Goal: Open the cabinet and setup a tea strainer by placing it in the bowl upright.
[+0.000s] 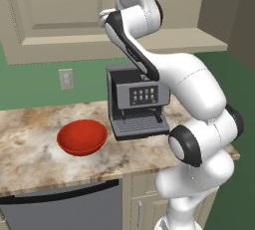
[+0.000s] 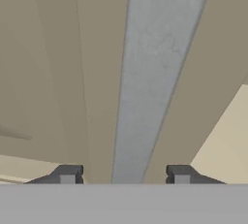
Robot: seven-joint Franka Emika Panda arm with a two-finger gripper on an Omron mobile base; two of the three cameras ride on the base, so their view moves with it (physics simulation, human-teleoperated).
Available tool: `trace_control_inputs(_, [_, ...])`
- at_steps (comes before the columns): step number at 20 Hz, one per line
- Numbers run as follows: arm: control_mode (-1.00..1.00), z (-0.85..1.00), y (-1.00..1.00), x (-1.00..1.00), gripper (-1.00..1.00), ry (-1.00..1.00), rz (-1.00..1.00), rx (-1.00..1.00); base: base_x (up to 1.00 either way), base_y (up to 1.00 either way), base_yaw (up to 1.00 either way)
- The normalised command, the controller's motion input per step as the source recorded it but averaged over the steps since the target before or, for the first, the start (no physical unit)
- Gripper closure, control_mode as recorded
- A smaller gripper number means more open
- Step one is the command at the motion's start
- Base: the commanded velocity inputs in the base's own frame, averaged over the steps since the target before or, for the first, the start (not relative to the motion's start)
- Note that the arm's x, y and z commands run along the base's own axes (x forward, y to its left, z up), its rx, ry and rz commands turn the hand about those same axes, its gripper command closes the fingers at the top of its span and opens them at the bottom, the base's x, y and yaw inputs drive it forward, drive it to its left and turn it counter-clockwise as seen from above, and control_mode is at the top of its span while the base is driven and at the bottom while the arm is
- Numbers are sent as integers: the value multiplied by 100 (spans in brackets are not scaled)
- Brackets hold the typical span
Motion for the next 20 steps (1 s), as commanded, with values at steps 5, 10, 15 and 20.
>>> trace_control_inputs(5, [-100,0,0,5,100,0,0,0,0,0,0])
trace_control_inputs(10, [-100,0,0,2,100,0,0,0,0,0,0])
trace_control_inputs(15, [-100,0,10,-10,100,0,-1,0,0,0,0])
trace_control_inputs(20, [-100,3,43,-79,100,-9,-5,0,0,0,0])
